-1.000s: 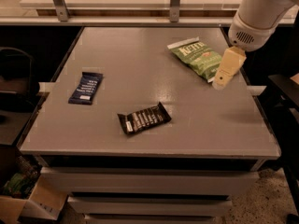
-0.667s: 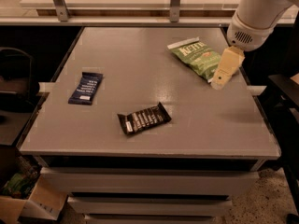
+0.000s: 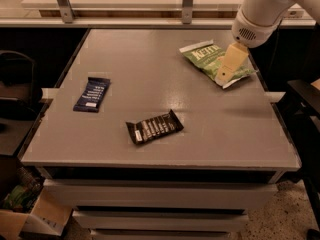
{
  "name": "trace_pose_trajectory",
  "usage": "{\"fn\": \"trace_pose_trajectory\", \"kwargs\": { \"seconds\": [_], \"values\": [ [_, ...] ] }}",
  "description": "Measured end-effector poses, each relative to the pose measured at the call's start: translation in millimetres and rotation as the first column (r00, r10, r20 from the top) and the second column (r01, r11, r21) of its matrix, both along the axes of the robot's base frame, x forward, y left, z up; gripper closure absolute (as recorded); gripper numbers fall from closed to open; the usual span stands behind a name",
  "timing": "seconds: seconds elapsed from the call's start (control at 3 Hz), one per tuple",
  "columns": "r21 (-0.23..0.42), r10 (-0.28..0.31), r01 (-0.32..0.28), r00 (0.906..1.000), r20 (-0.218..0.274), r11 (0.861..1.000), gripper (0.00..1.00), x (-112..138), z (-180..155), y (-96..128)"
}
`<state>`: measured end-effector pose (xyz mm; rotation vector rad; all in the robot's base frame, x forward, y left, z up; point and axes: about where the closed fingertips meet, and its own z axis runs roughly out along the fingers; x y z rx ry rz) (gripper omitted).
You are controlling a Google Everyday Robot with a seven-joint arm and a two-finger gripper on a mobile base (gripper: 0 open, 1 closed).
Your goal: Move green jalapeno chip bag near rxbar blueberry
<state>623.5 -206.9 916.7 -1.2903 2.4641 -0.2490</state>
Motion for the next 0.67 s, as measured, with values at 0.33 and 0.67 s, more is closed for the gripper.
{"fn": "trace_pose_trajectory", "kwargs": {
  "seconds": [0.33, 0.67],
  "values": [
    [0.027, 0.001, -0.002, 0.9999, 0.011, 1.000, 0.00, 20.8, -8.6, 10.9],
    [0.060, -0.016, 0.016, 0.9999, 0.003, 0.998, 0.00, 36.0, -20.6, 24.9]
  ]
}}
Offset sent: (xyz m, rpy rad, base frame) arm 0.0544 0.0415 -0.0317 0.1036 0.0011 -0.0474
